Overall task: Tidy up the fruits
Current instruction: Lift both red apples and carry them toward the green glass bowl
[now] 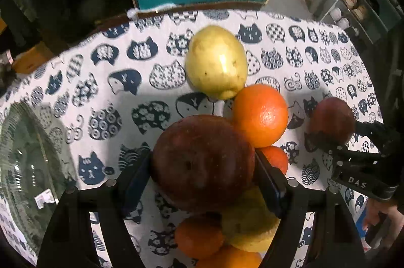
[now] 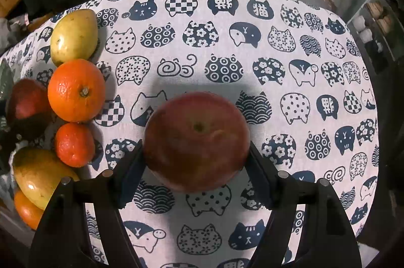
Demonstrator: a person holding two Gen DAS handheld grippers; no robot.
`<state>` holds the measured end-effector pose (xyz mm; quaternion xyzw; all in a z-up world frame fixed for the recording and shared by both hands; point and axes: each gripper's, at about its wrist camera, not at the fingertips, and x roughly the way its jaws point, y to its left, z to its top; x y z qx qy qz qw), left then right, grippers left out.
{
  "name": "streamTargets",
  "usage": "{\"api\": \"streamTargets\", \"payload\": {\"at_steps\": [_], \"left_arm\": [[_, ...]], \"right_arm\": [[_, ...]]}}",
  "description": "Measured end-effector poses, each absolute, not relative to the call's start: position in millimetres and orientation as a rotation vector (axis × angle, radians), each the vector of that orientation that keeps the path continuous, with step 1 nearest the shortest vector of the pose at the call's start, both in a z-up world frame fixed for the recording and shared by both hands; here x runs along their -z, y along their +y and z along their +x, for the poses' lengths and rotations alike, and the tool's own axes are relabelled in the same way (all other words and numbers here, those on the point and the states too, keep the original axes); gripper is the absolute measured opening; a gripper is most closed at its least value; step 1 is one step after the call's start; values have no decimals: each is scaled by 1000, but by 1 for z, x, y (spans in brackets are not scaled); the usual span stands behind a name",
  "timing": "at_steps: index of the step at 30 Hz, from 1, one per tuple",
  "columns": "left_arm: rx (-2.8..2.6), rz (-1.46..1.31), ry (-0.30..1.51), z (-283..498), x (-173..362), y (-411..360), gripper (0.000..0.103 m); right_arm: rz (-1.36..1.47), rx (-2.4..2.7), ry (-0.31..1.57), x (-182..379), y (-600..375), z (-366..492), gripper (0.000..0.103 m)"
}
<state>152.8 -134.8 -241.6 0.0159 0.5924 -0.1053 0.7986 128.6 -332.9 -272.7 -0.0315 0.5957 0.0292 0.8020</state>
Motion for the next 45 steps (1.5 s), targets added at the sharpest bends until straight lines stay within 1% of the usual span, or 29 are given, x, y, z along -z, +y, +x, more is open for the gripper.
{"api": "streamTargets", "payload": {"at_steps": [6, 26, 36, 45], "left_arm": [[196, 52, 1206, 145, 222, -128, 80], [118, 24, 1026, 113, 146, -89, 80], [86, -4, 943, 94, 112, -60, 80], [31, -29, 897, 77, 91, -23, 80]], "right_arm": [[-84, -37, 1204, 259, -328, 121, 74], [-103, -53, 995, 165, -296, 104, 74], [-85, -95, 901, 119, -277, 93, 74], [-83, -161, 828, 83, -244, 88, 74]]}}
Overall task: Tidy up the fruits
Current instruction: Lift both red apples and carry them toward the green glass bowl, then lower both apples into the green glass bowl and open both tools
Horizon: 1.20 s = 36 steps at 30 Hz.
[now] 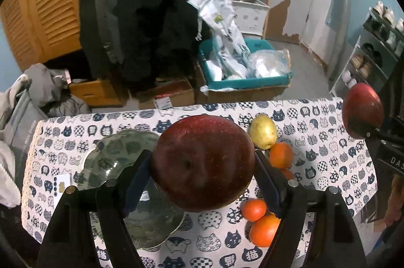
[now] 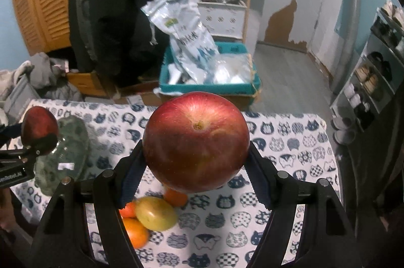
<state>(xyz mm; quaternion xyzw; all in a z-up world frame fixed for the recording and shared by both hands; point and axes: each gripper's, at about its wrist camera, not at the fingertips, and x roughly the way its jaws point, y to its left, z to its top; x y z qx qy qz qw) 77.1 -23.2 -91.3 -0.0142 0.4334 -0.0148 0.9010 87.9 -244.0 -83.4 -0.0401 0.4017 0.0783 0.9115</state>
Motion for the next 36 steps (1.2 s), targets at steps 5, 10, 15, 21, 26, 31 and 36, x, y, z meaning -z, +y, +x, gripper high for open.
{"api": "streamTargets", "payload": {"at_steps": [5, 10, 15, 21, 26, 31, 36], "left_arm": [[0, -52, 872, 69, 81, -1, 80], [-30, -66, 858, 62, 76, 18, 80], [-63, -85, 853, 56, 75, 40, 80], [-108, -116, 857, 50, 77, 69, 80], [-138, -137, 865, 47, 84, 92, 80], [-158, -167, 905, 49, 101, 116, 80], [-180, -177, 955, 55, 123, 132, 80]], "right_arm": [[-88, -196, 805, 73, -222, 88, 74], [-101, -236, 789, 63, -194, 89, 74], [-121, -282, 783, 60, -163, 91, 74], [-143, -337, 798, 64, -122, 93, 74], [-176, -391, 810, 72, -88, 94, 74], [-190, -443, 855, 90, -59, 97, 74], [-198, -488, 912, 112, -34, 106, 74]]}}
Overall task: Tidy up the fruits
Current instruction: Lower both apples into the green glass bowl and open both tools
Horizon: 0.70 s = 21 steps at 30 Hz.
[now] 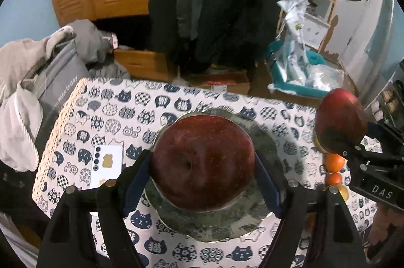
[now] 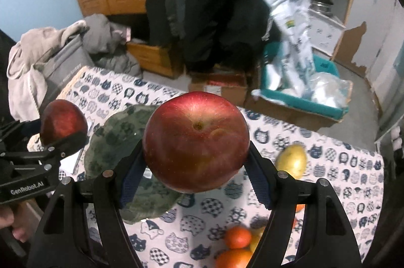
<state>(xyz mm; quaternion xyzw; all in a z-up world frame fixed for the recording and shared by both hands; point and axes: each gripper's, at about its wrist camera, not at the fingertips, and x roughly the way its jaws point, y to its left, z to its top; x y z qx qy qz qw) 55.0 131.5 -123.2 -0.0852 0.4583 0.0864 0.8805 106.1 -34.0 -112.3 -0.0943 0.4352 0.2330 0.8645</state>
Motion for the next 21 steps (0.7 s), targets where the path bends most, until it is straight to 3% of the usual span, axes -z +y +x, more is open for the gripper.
{"api": "streamTargets", "payload": {"at_steps": [21], "left_arm": [[-178, -246, 1201, 83, 236, 157, 80]], "right_arm": [[-235, -555, 1104, 191, 16, 134, 75]]}}
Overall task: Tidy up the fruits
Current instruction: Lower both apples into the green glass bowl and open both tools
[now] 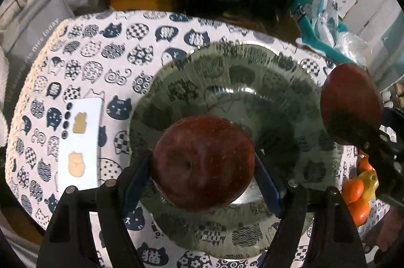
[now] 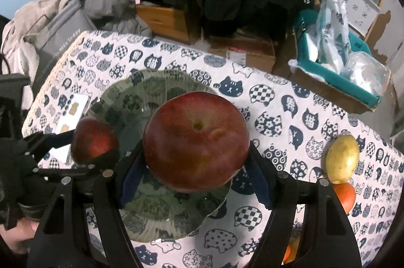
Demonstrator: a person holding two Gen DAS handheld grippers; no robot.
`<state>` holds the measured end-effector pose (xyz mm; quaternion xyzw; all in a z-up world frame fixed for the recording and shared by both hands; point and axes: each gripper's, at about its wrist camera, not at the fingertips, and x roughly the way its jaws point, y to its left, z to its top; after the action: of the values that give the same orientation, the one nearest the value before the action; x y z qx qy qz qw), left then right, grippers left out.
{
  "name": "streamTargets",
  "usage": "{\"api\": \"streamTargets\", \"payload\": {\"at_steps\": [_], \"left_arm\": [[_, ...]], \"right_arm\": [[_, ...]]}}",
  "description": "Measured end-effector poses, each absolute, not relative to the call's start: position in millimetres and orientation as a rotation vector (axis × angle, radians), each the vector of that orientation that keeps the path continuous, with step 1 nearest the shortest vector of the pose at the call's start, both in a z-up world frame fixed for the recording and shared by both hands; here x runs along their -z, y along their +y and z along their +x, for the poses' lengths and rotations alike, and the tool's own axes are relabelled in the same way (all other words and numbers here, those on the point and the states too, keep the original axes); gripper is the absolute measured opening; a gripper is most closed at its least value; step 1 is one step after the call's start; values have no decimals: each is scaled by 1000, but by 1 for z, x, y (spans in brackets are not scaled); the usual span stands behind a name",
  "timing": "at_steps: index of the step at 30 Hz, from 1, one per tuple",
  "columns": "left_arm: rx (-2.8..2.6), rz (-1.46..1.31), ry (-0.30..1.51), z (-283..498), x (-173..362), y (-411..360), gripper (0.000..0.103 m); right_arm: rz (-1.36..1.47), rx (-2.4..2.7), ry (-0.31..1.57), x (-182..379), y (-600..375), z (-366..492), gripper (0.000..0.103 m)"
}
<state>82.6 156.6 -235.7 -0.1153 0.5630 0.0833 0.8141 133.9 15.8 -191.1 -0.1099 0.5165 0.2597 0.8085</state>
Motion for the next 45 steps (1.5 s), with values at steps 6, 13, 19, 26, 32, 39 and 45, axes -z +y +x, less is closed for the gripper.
{"api": "streamTargets", "payload": {"at_steps": [6, 13, 19, 26, 32, 39, 45], "left_arm": [[-163, -215, 1240, 84, 251, 150, 80], [-167, -210, 1267, 84, 267, 149, 80], [-176, -188, 1275, 87, 267, 147, 81], [-163, -205, 1235, 88, 254, 150, 89], [-189, -217, 1204, 71, 234, 165, 89], [-272, -270, 1196, 55, 229, 195, 89], [-292, -306, 1207, 49, 232, 205, 89]], "right_arm": [[-238, -570, 1127, 198, 18, 134, 75], [-234, -576, 1144, 205, 19, 136, 75], [-228, -592, 1165, 209, 21, 138, 75], [-195, -586, 1178, 212, 22, 144, 75], [-202, -589, 1199, 217, 29, 147, 75], [-291, -589, 1218, 232, 49, 138, 75], [-377, -587, 1247, 249, 62, 128, 75]]}}
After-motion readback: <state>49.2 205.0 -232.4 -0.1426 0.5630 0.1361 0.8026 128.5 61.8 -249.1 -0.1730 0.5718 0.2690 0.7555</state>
